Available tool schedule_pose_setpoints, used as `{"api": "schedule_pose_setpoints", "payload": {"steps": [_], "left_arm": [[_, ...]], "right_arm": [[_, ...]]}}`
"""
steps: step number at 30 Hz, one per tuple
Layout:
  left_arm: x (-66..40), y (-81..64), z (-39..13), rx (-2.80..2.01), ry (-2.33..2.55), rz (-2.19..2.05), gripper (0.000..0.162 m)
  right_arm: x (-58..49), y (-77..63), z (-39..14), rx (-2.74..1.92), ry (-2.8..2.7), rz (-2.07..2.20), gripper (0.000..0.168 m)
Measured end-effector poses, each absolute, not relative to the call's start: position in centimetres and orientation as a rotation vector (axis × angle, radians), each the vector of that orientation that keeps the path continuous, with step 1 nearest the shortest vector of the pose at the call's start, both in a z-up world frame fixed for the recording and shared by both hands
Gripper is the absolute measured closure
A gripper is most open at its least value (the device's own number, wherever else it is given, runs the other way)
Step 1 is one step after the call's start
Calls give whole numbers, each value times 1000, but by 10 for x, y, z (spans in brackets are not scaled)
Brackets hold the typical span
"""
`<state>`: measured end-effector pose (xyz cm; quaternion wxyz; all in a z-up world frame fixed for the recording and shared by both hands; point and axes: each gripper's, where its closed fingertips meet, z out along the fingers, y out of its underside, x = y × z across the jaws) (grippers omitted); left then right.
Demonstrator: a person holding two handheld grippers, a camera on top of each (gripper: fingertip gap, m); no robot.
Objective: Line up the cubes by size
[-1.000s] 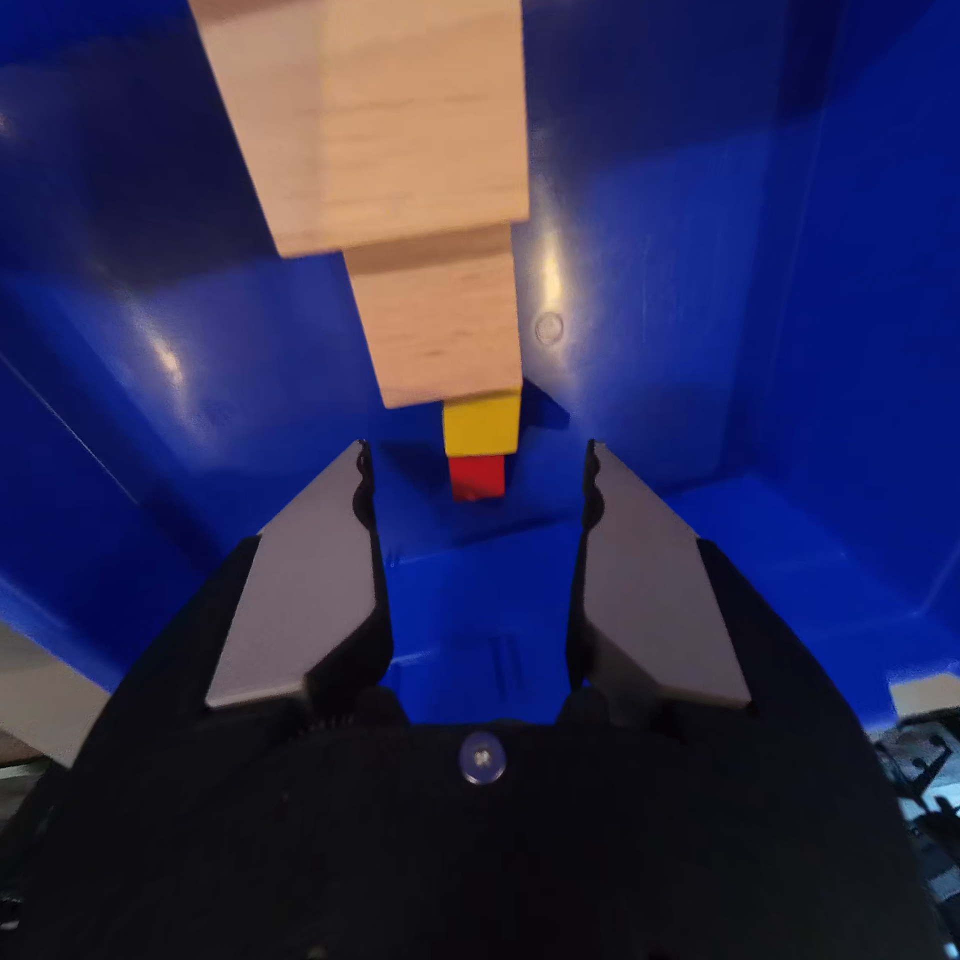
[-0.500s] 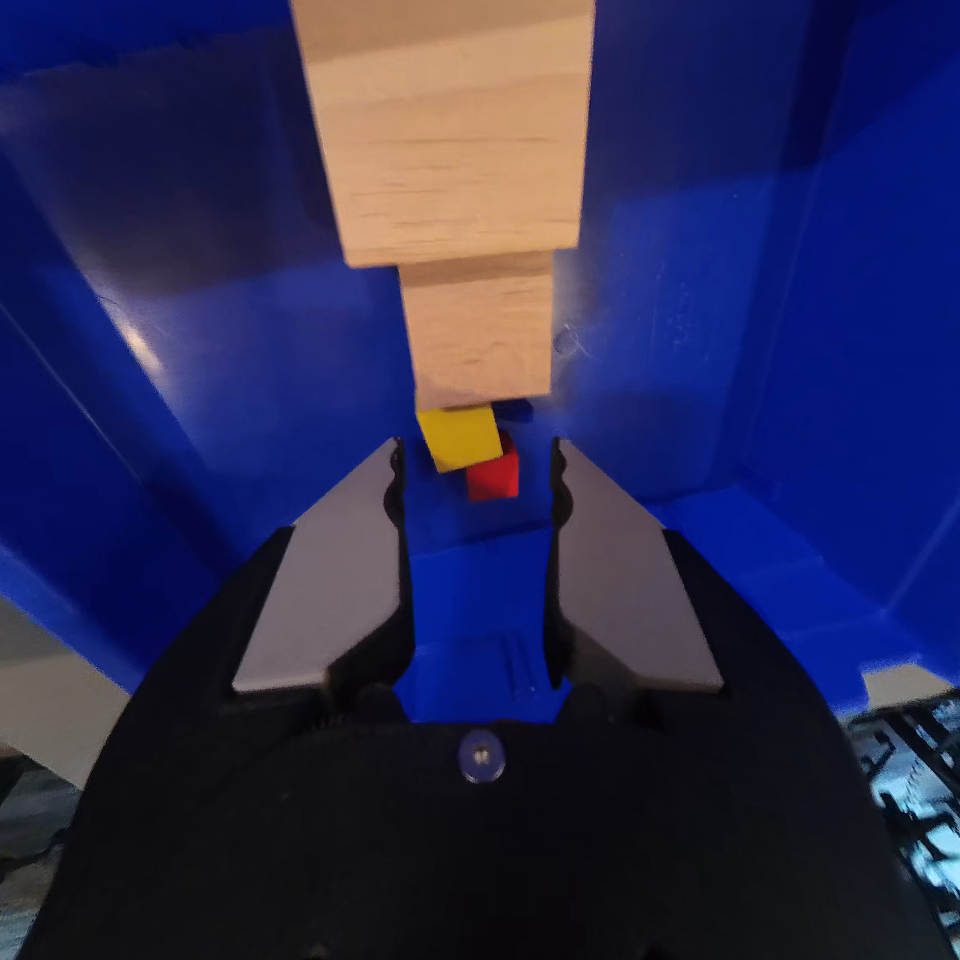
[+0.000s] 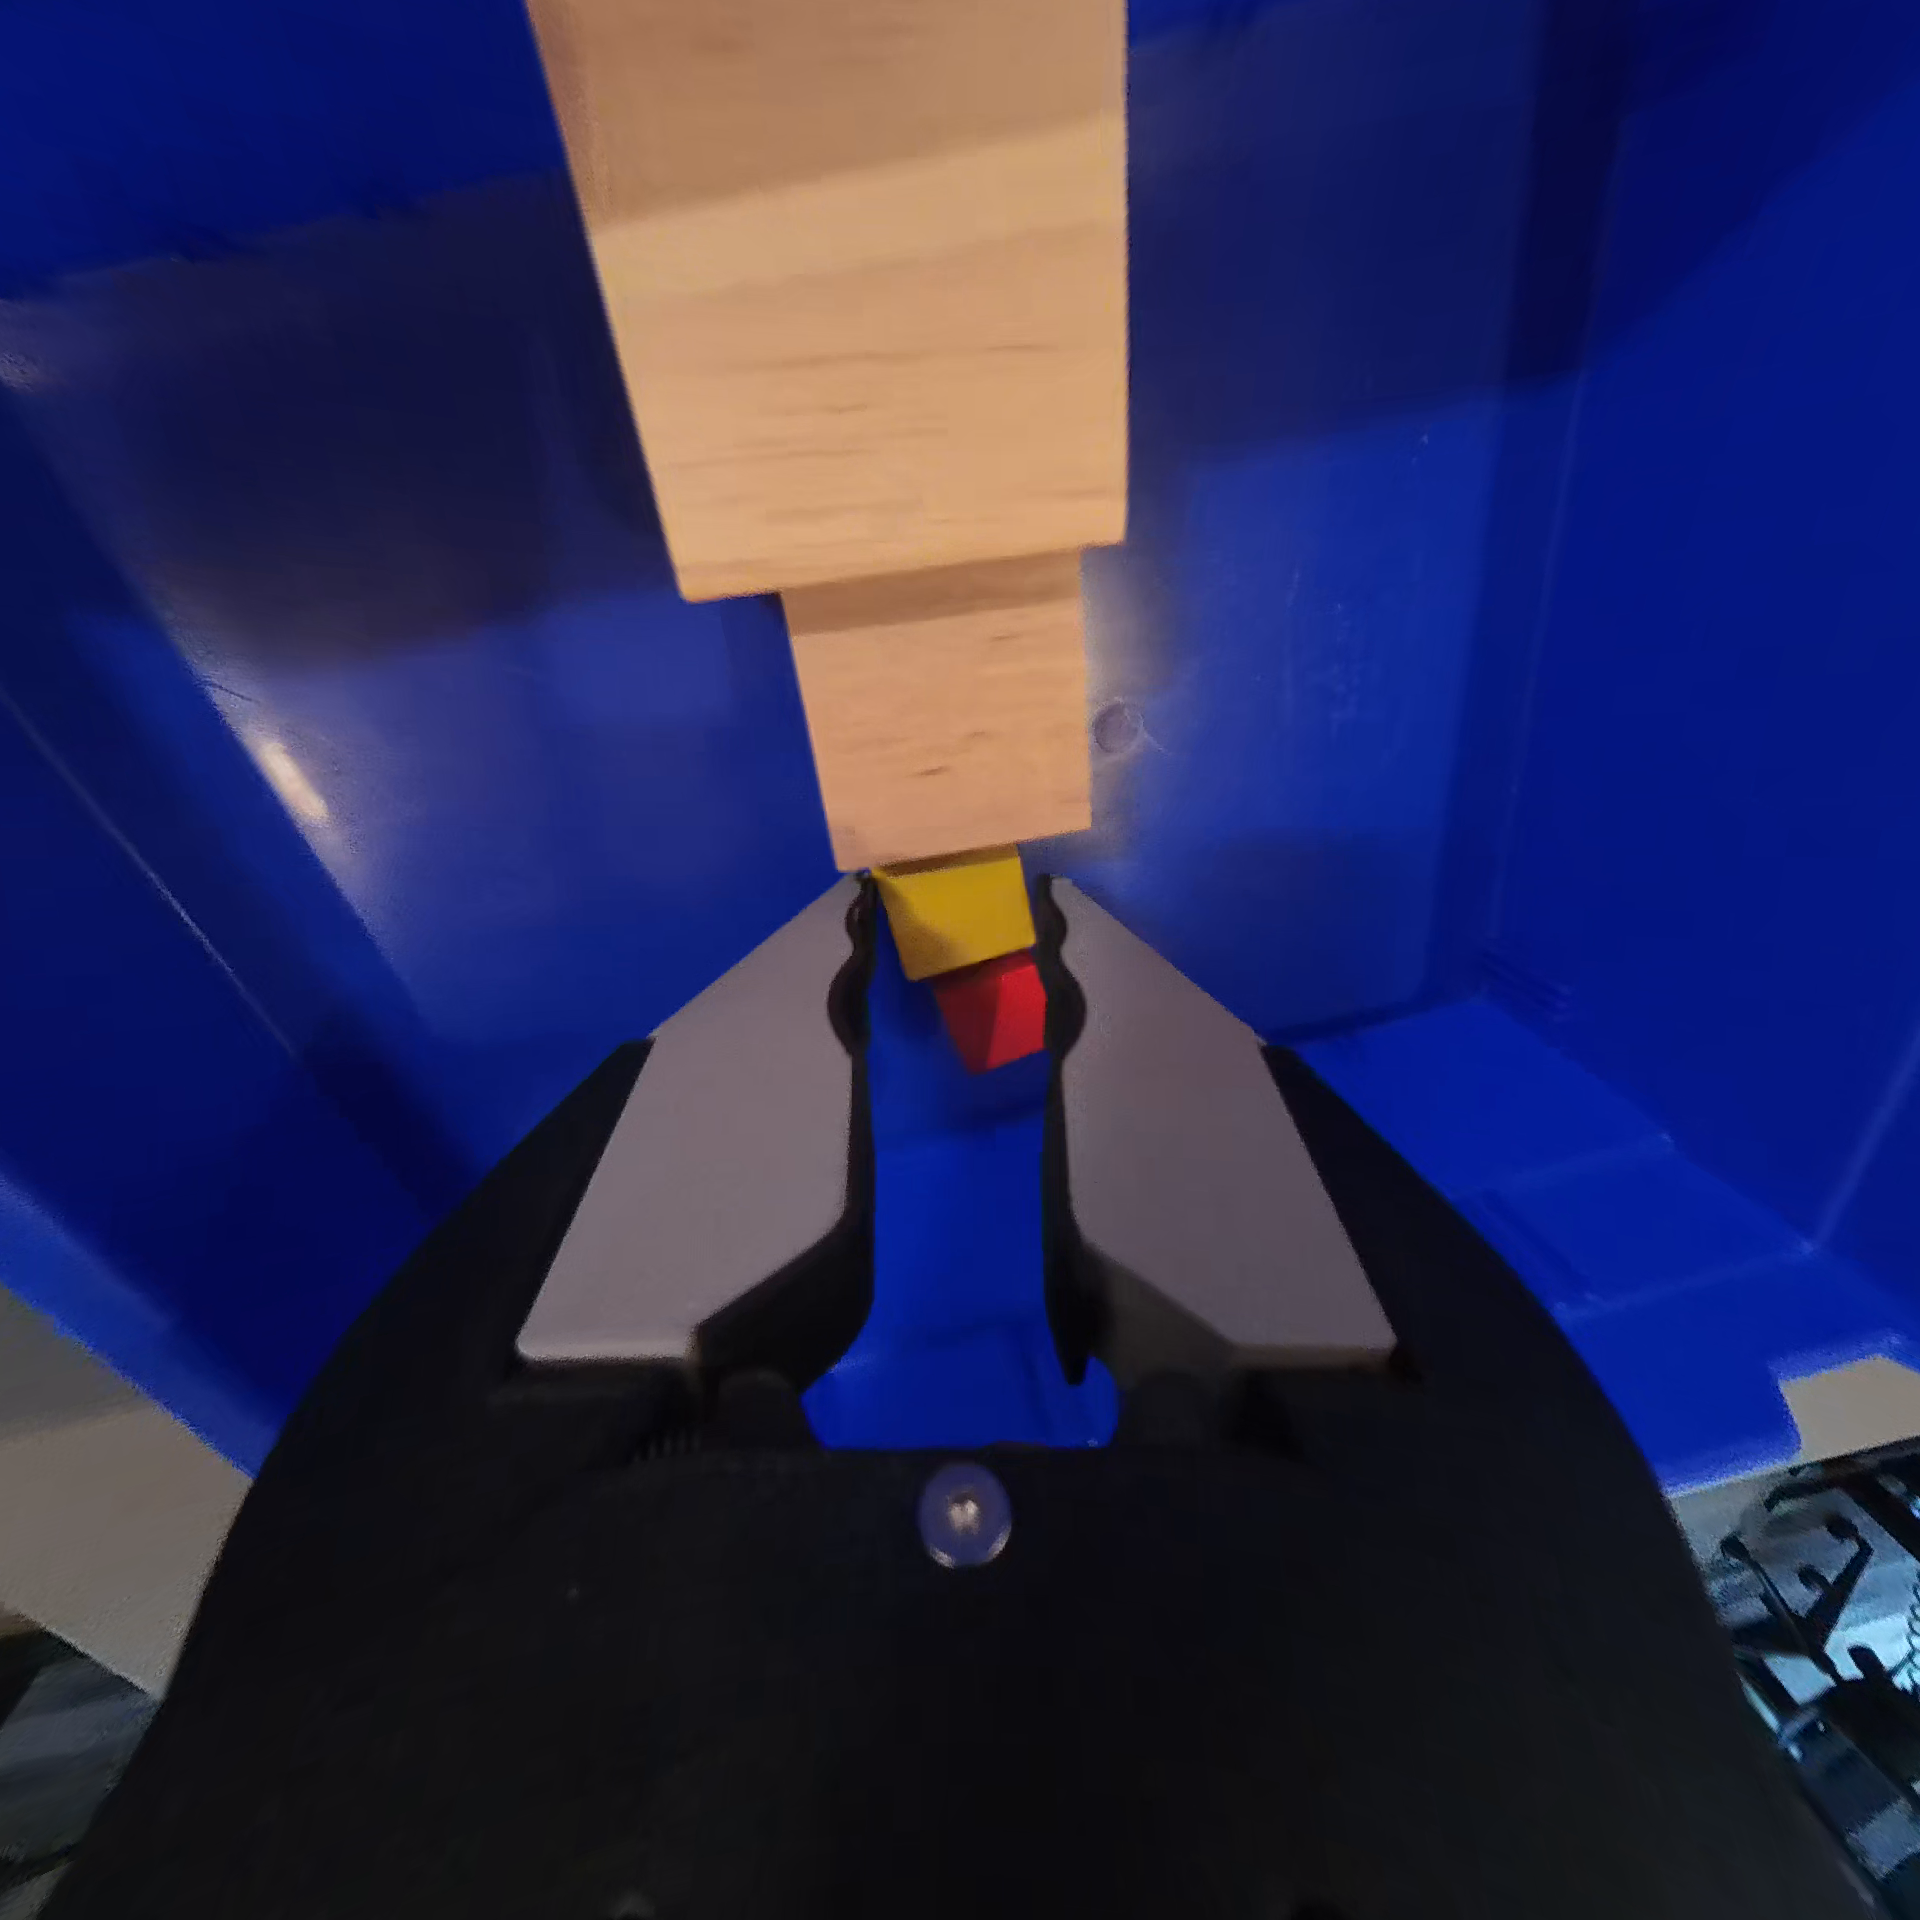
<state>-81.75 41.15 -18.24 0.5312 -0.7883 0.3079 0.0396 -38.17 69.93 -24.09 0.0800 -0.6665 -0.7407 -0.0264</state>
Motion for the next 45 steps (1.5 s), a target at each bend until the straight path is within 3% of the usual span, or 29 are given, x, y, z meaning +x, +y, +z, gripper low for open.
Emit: {"api": "schedule_pose_setpoints", "payload": {"steps": [11,27,36,45], "left_arm": [[-816,408,-183,-1876,750,84,153],[-814,405,-182,-1884,759,84,151],[-816,404,-187,-1894,761,79,151],[-821,403,-183,-1891,747,98,151]], "right_arm": [[-375,702,-229,-2031,-2163,-115,116],[-339,718,-245,-2064,-2262,-508,130],[-357,702,-245,-2100,-2268,-306,137],[-368,710,-222,-2085,-2101,-222,124]]}}
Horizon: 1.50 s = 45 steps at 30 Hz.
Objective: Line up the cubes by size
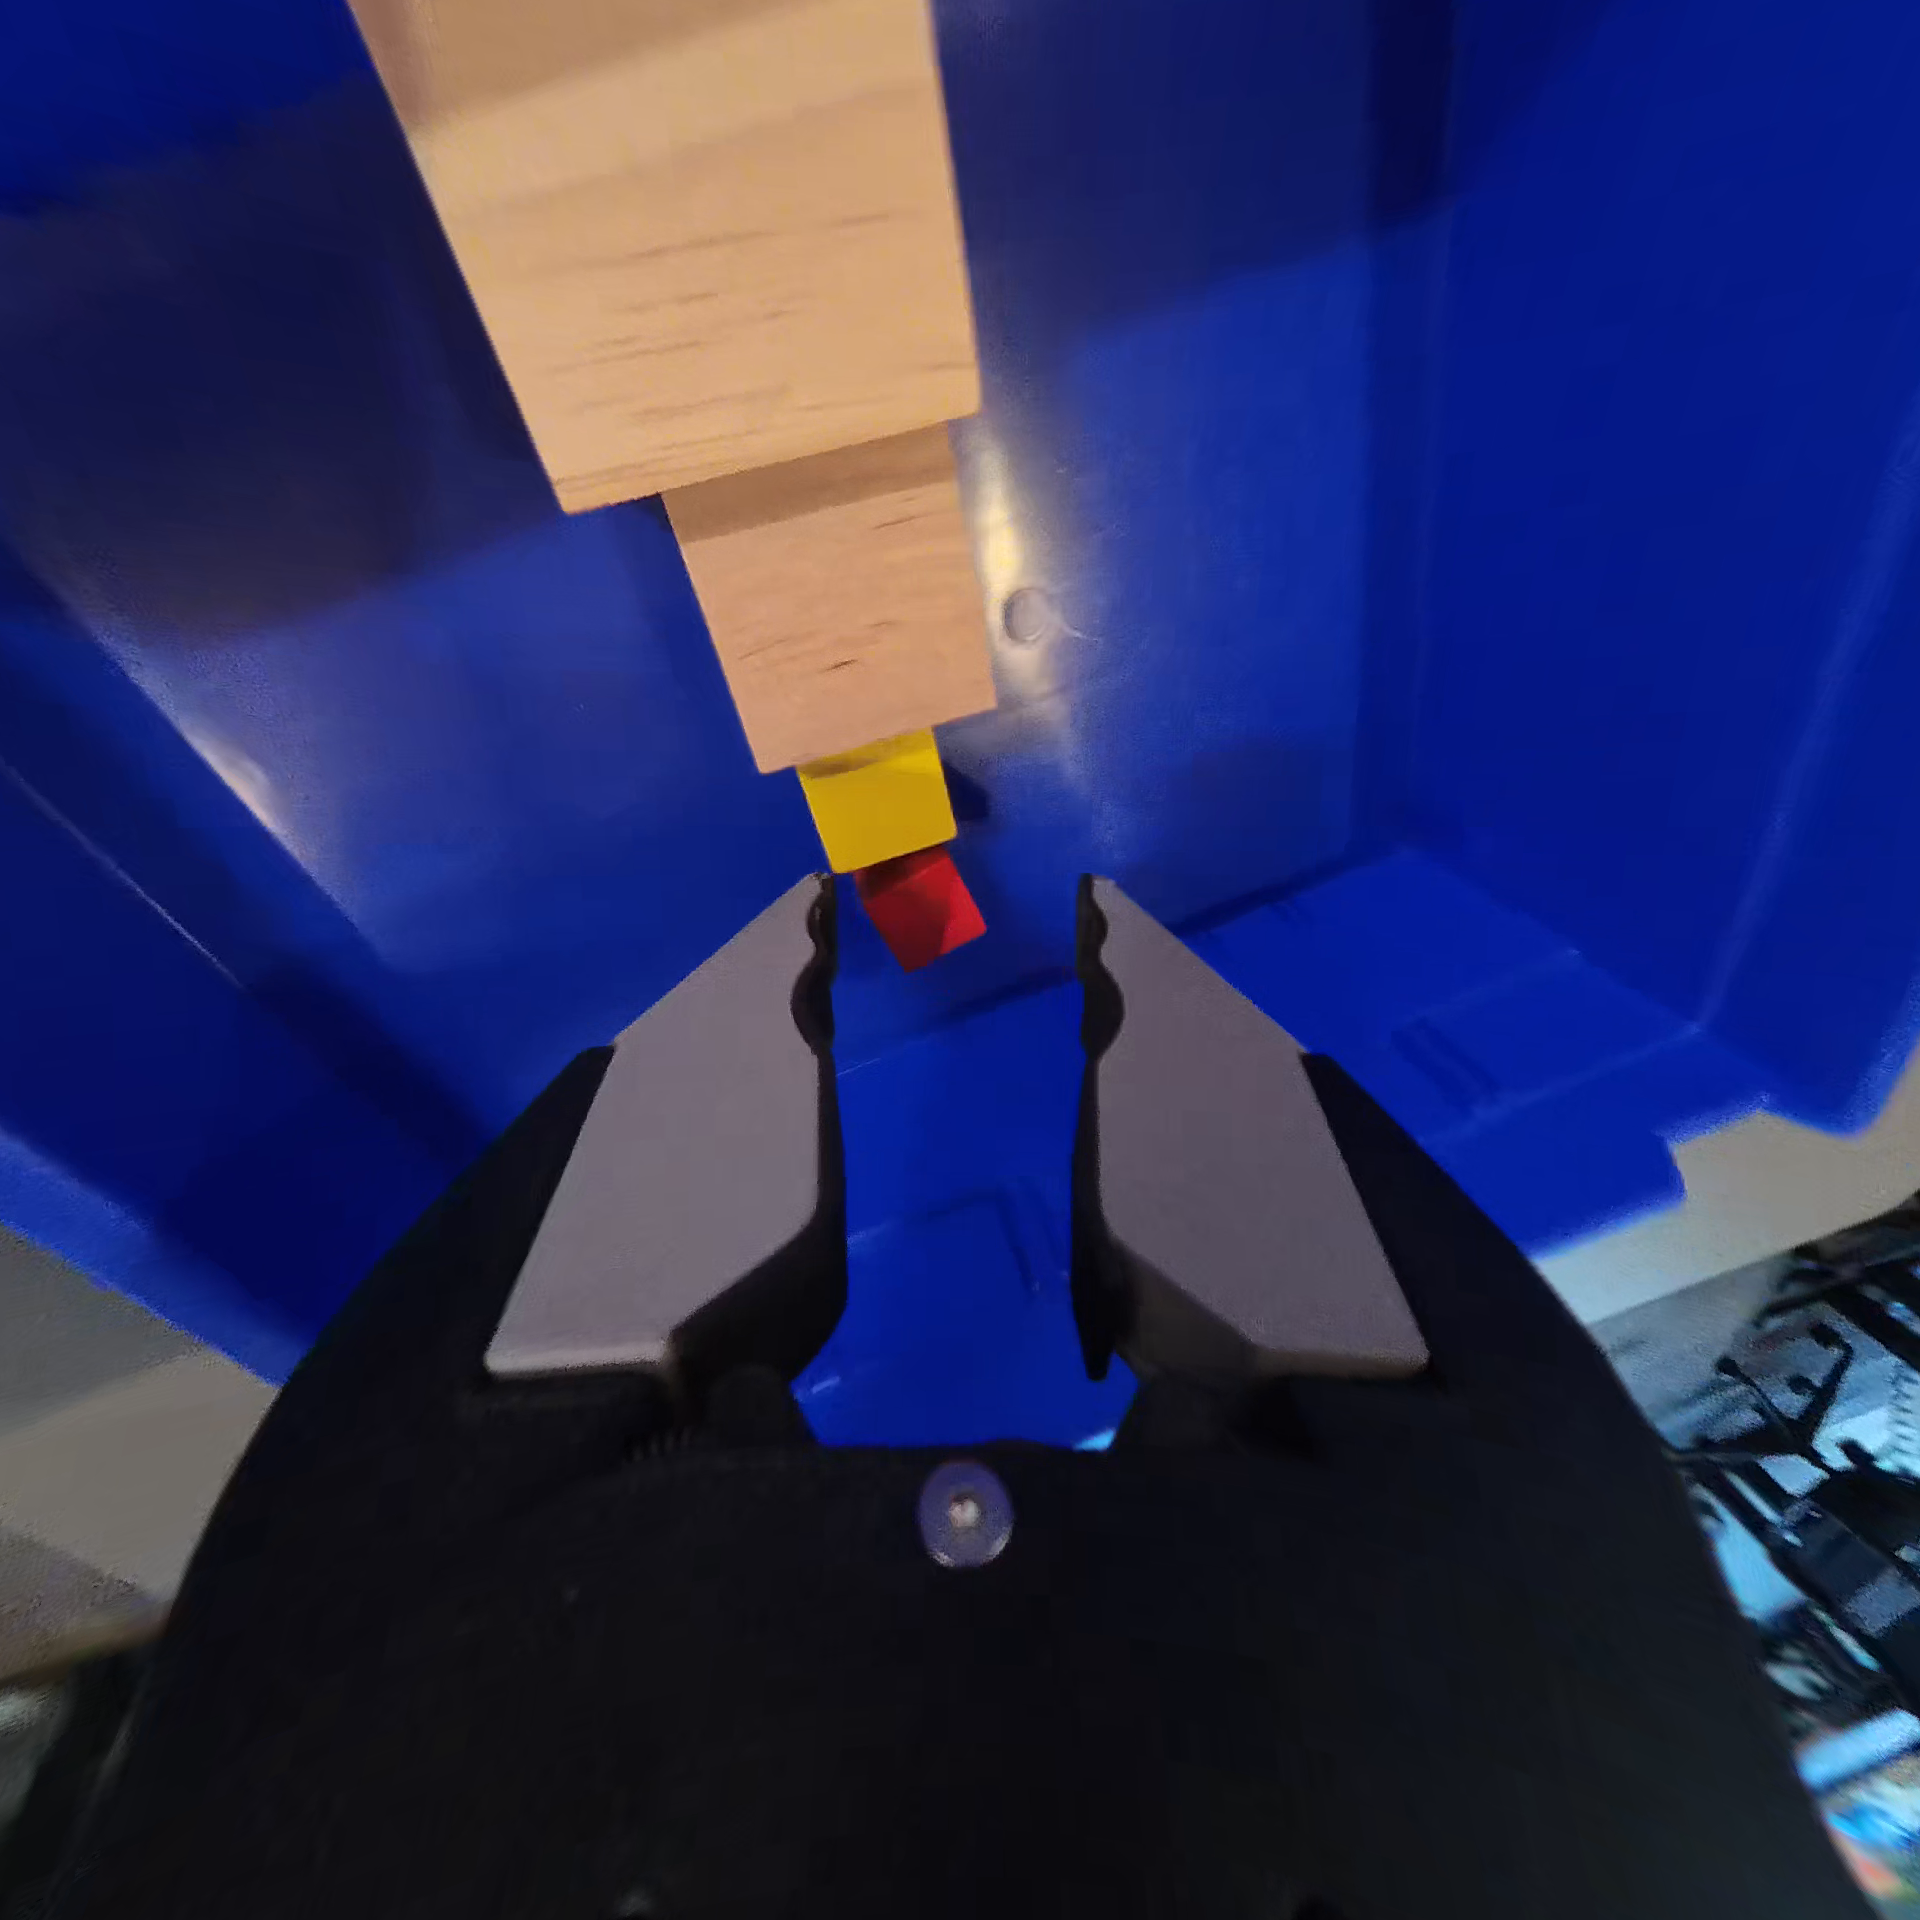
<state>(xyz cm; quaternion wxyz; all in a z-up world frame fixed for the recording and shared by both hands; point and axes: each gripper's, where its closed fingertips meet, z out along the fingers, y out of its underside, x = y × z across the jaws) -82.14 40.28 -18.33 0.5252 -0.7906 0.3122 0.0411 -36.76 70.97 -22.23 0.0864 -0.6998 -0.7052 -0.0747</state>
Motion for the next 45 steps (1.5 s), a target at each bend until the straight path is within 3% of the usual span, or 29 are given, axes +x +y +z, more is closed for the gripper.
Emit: {"api": "schedule_pose_setpoints", "payload": {"steps": [3,5,9,14,16,20,24,29,38,41,45], "left_arm": [[-827,401,-179,-1889,730,118,148],[-830,400,-175,-1889,704,106,146],[-846,404,-169,-1912,549,118,131],[-856,413,-175,-1913,272,86,125],[-860,422,-177,-1914,225,139,141],[-864,436,-182,-1937,143,210,144],[-854,416,-181,-1910,59,252,98],[-868,391,-168,-1841,-4,357,83],[-906,452,-181,-1962,-166,337,84],[-909,462,-194,-2004,-181,327,103],[-904,466,-197,-2010,-146,374,108]], "right_arm": [[-375,703,-195,-2094,-1900,-53,105],[-383,687,-177,-2103,-1754,128,102],[-409,629,-149,-2085,-1445,508,78],[-434,567,-148,-1943,-1091,583,78],[-447,552,-160,-1943,-984,574,80],[-471,549,-183,-1965,-847,450,87],[-473,564,-191,-1974,-705,348,82],[-468,572,-187,-1955,-607,322,71],[-456,568,-181,-1926,-444,319,60],[-456,563,-179,-1903,-454,312,59],[-459,568,-181,-1913,-486,243,58]]}}
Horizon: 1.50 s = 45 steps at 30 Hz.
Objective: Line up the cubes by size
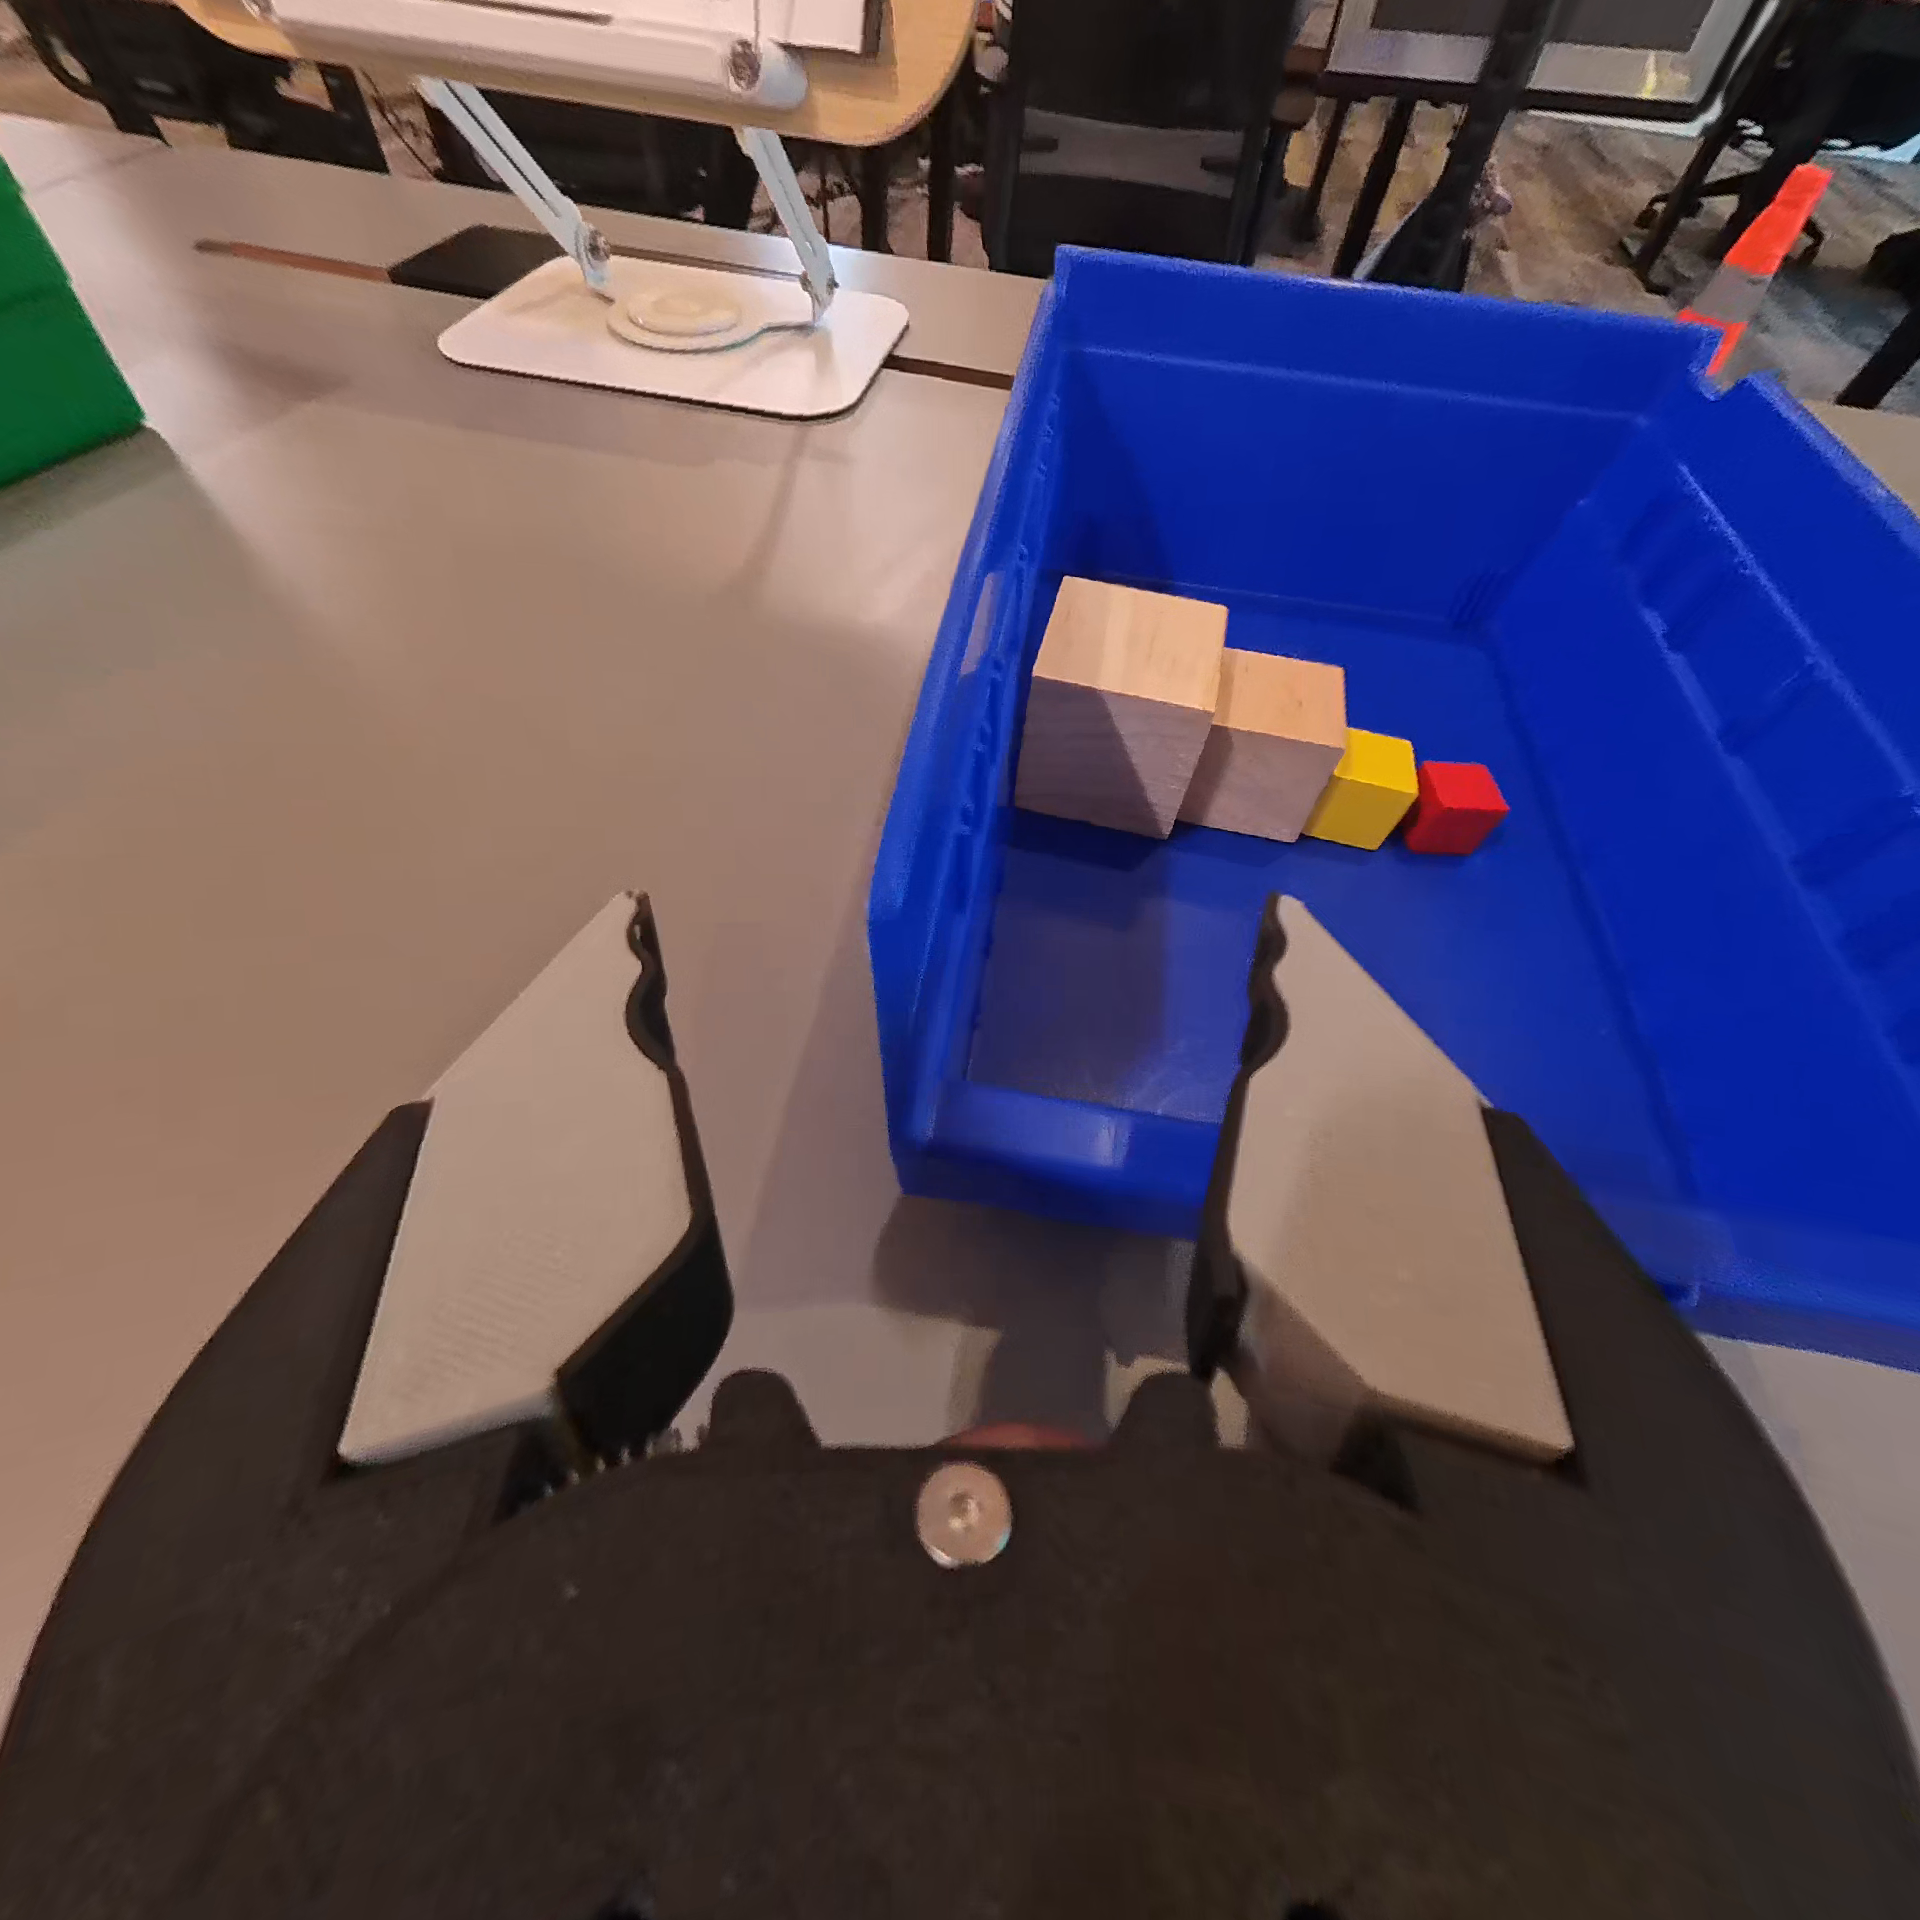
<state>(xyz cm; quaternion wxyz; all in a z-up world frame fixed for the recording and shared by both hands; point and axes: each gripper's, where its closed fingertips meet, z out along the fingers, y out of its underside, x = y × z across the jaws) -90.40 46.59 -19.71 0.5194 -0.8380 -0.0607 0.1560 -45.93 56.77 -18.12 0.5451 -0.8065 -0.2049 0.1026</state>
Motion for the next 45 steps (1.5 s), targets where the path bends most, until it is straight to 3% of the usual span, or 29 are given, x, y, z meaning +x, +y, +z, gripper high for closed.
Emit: {"api": "schedule_pose_setpoints", "payload": {"steps": [5,8,10,11,13,14,15,19,35,40,45], "left_arm": [[-899,472,-196,-1997,-115,382,111],[-902,473,-192,-1961,-108,361,145],[-897,475,-191,-1959,-79,292,159],[-897,476,-191,-1959,-80,272,161],[-897,478,-191,-1960,-67,254,161],[-897,478,-191,-1959,-61,245,162],[-896,479,-190,-1955,-56,236,162],[-883,476,-157,-1856,-28,201,162],[-716,441,90,-1480,81,-128,161],[-615,433,96,-1469,172,-236,160],[-525,444,47,-1551,261,-324,160]], "right_arm": [[-463,575,-186,-1922,-486,242,57],[-459,579,-188,-1895,-495,231,57],[-453,583,-188,-1889,-489,179,59],[-452,584,-188,-1888,-504,155,69],[-460,579,-184,-1858,-623,124,143],[-459,579,-184,-1873,-630,78,162],[-456,580,-185,-1884,-632,8,165],[-473,575,-185,-1910,-592,29,164],[-714,520,-183,-1919,-495,224,160],[-802,488,-183,-1908,-544,261,160],[-871,457,-183,-1908,-713,337,152]]}}
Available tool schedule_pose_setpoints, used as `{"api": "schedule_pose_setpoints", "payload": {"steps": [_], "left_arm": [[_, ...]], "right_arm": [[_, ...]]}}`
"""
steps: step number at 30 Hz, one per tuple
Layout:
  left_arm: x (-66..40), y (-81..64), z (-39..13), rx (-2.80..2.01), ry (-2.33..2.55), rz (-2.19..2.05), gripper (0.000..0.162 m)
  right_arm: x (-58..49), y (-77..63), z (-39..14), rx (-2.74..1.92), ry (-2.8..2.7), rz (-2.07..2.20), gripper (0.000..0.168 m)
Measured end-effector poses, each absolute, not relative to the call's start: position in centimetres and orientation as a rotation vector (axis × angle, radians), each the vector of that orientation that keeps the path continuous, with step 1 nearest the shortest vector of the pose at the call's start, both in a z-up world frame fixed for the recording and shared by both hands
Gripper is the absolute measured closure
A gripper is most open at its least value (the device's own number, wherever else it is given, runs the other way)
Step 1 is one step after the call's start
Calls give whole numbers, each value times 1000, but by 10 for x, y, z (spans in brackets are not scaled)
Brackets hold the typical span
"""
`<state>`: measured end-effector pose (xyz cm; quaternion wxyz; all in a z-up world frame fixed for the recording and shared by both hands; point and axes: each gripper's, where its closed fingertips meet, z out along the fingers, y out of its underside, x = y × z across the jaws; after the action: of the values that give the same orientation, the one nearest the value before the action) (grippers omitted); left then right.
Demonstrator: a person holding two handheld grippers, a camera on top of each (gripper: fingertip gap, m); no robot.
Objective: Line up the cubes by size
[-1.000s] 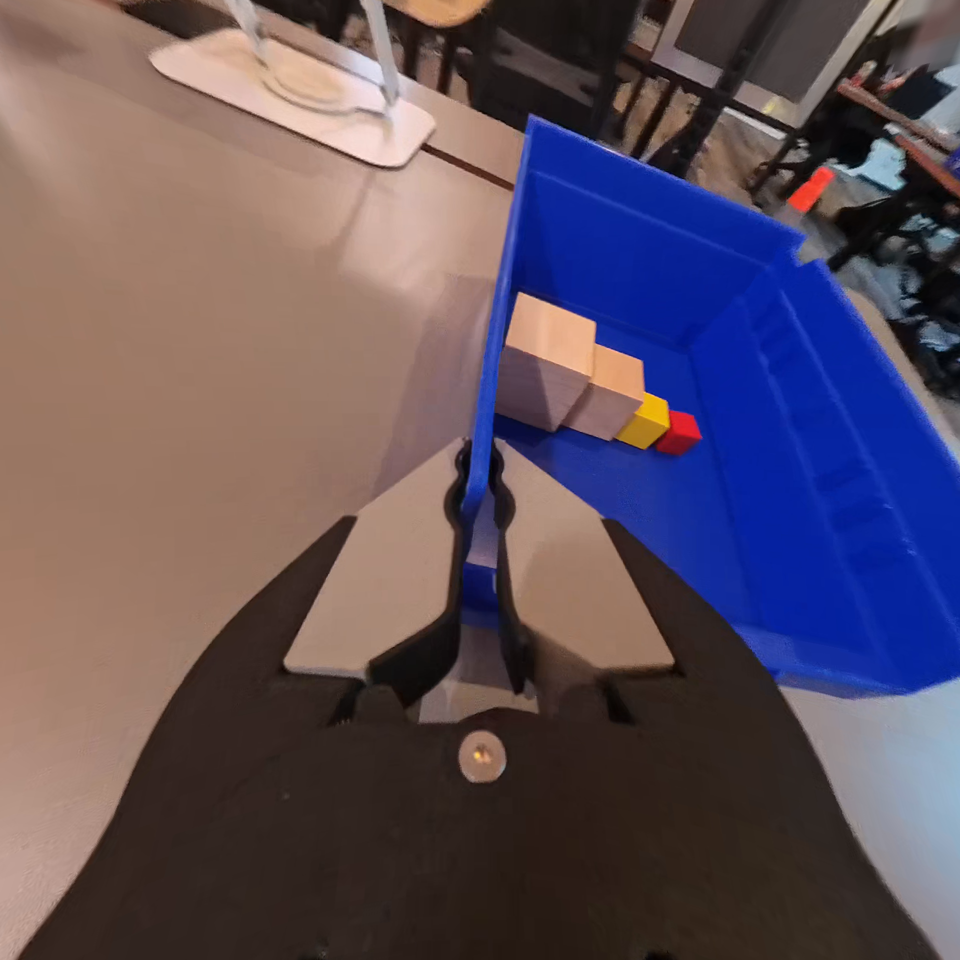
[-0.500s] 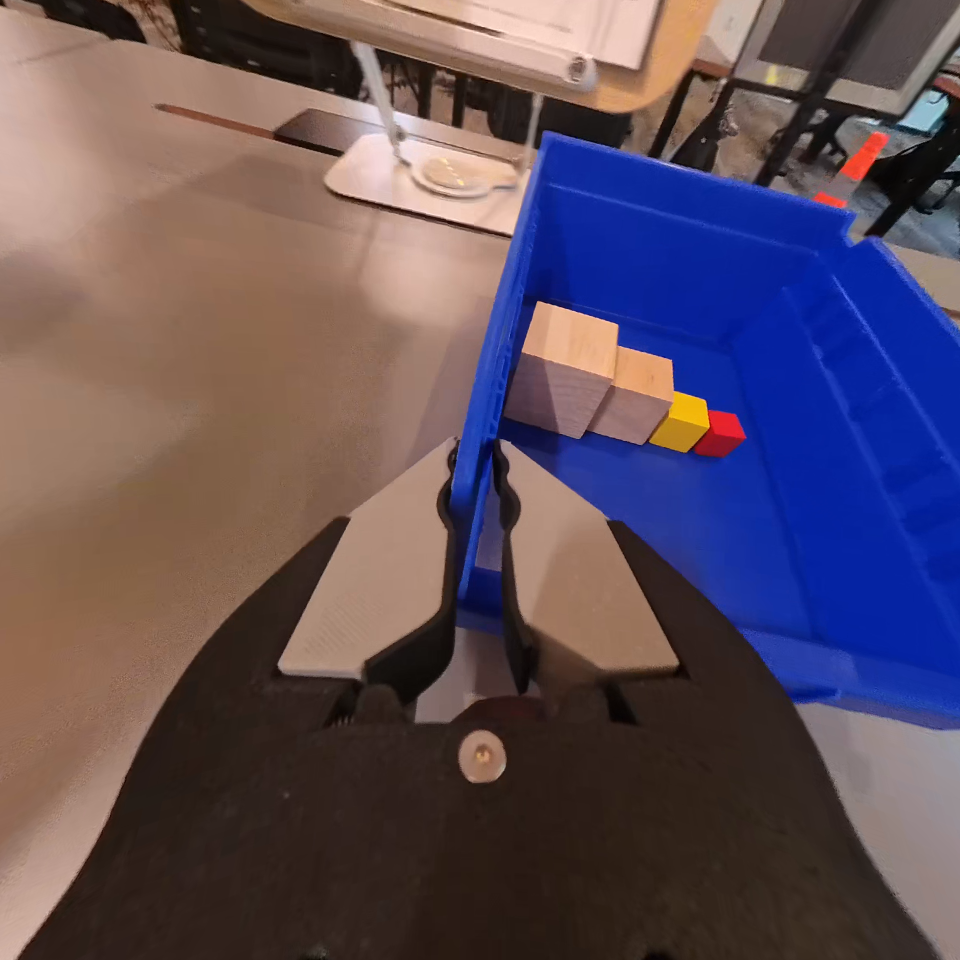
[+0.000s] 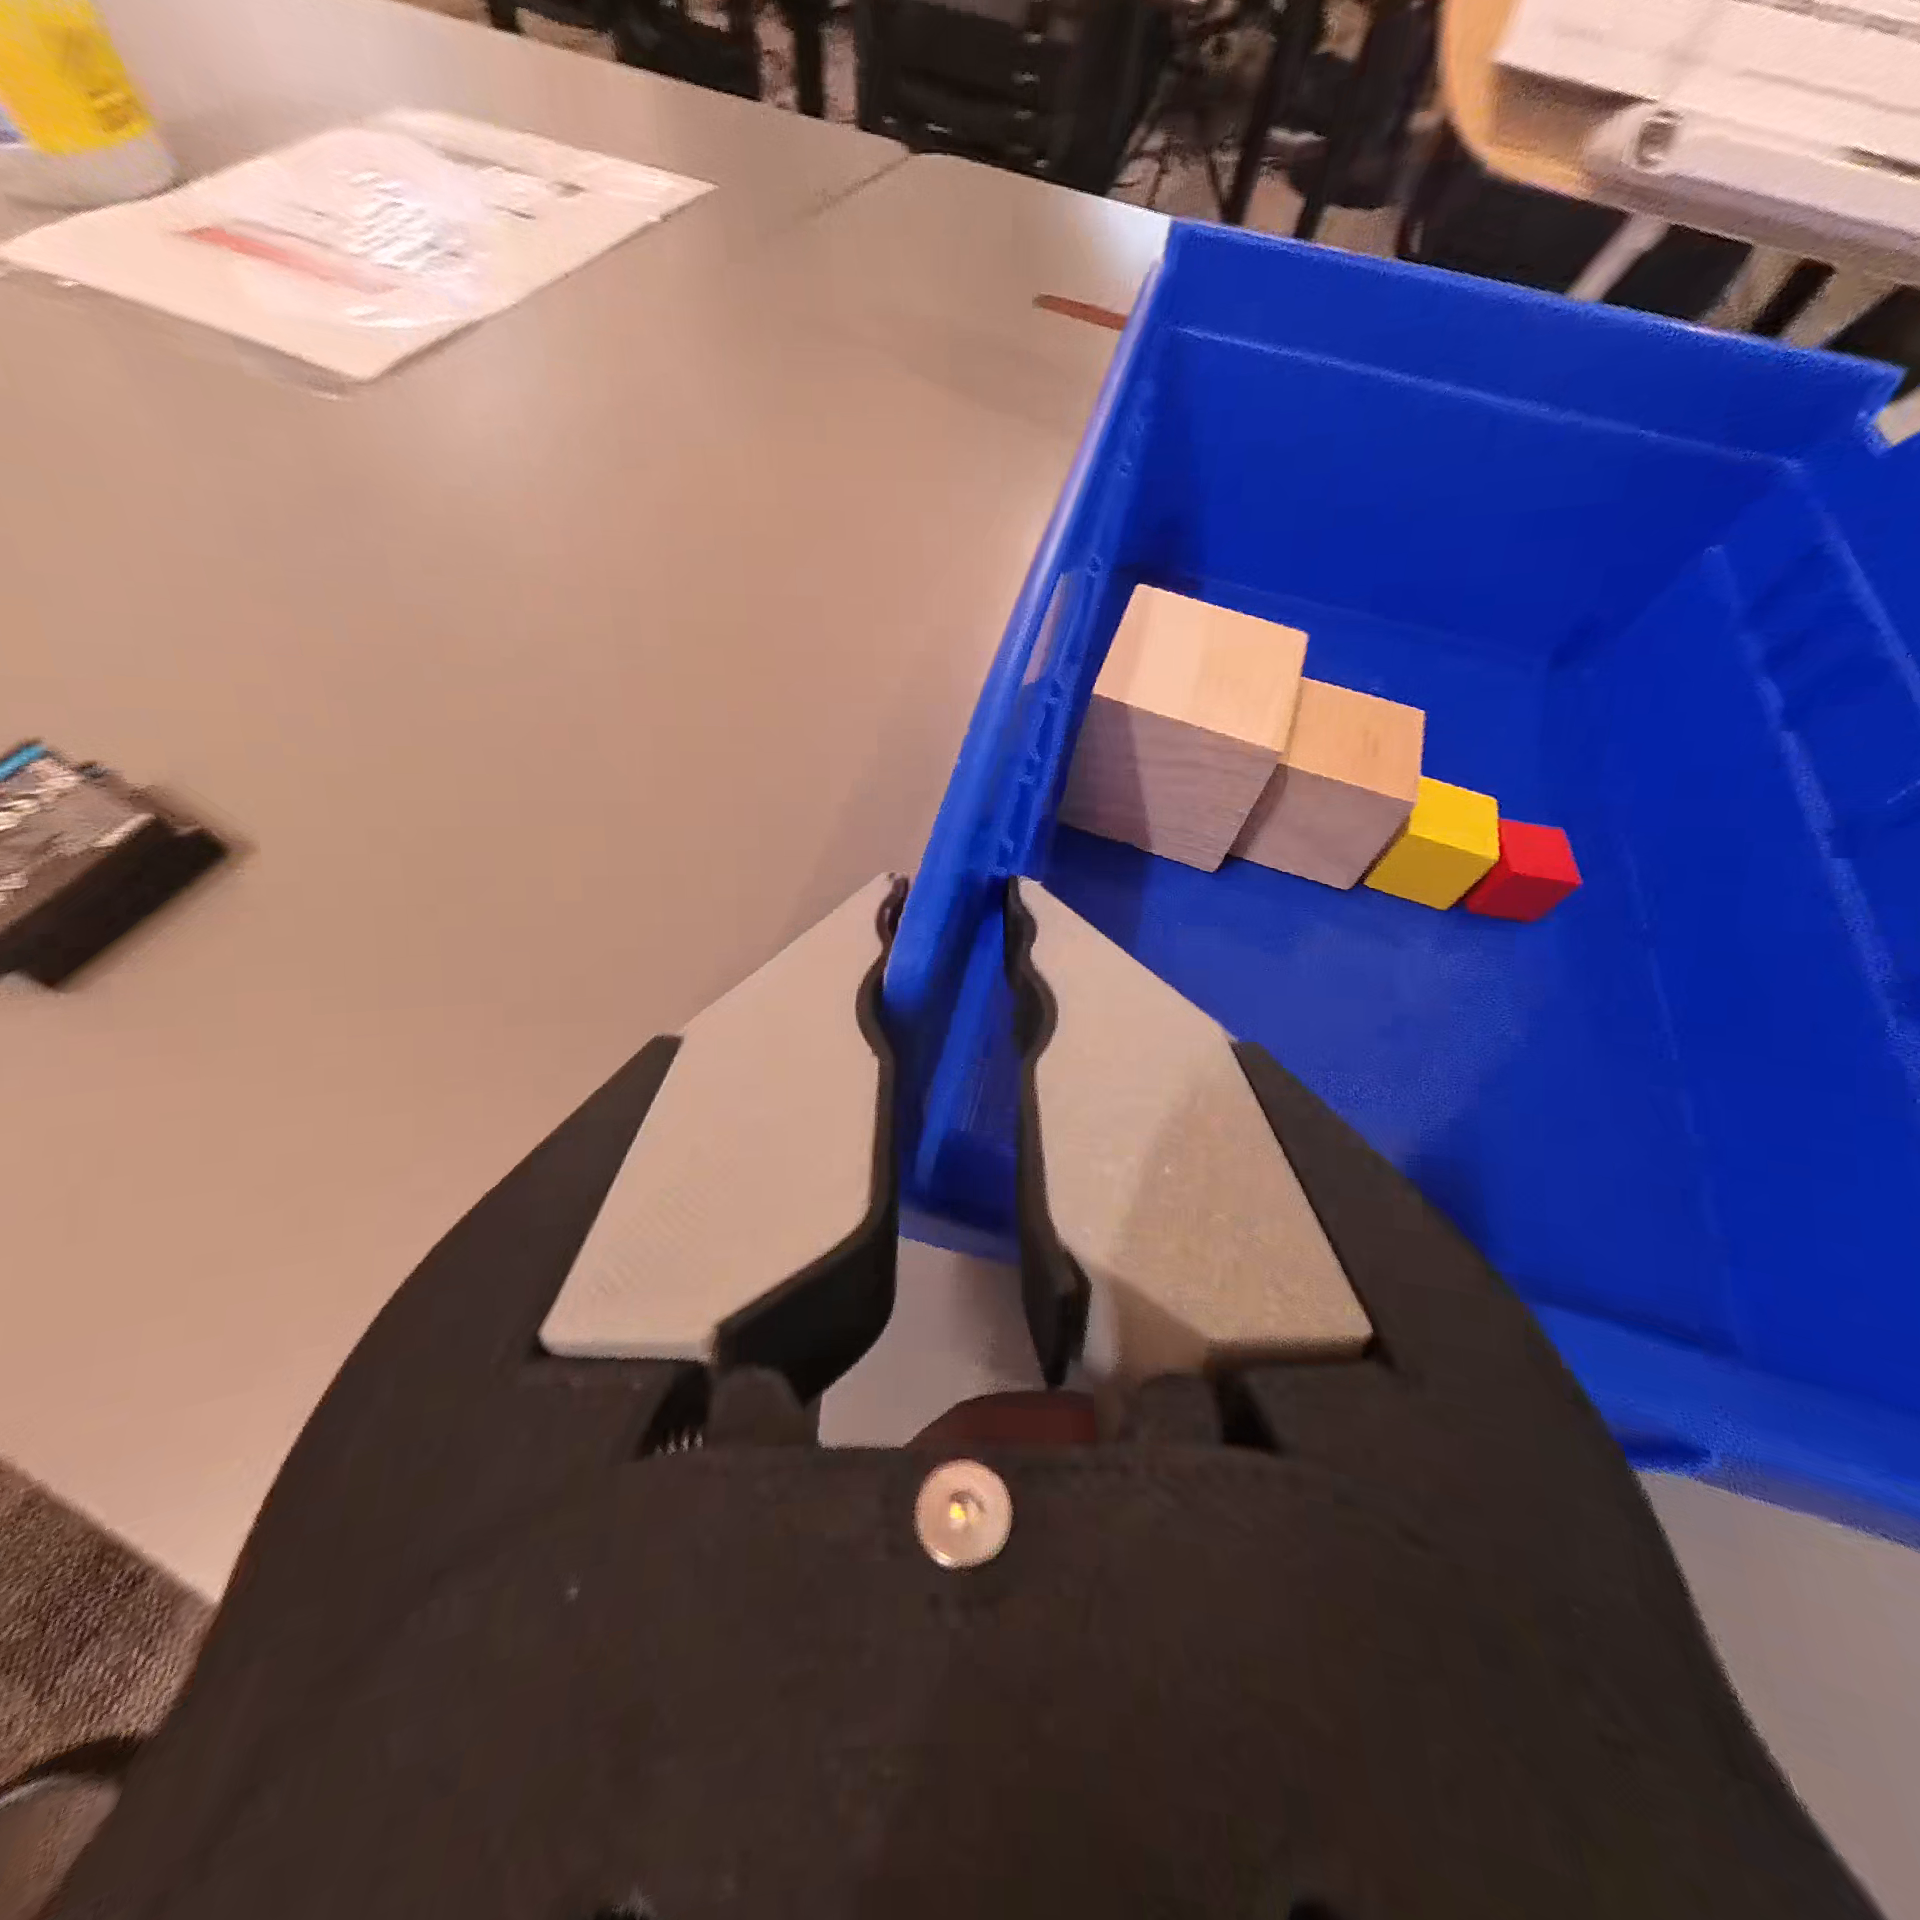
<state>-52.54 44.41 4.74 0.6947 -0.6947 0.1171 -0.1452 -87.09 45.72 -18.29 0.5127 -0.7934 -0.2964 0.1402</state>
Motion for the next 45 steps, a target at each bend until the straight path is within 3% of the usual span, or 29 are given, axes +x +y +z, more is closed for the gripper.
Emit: {"api": "schedule_pose_setpoints", "payload": {"steps": [6,19,33,39,42,45], "left_arm": [[-471,460,-26,-1700,374,-366,159],[-429,494,-109,-1860,373,-285,159],[-404,496,-189,-1991,379,-205,162],[-404,491,-178,-1951,425,-148,162],[-391,466,-139,-1865,505,-241,138],[-393,420,-83,-1705,617,-300,127]], "right_arm": [[-882,444,-183,-1868,-786,385,153],[-836,425,-123,-1583,-712,470,152],[-786,435,-152,-1616,-686,418,156],[-767,443,-150,-1602,-679,378,155],[-752,451,-147,-1601,-674,351,154],[-727,464,-145,-1619,-670,332,147]]}}
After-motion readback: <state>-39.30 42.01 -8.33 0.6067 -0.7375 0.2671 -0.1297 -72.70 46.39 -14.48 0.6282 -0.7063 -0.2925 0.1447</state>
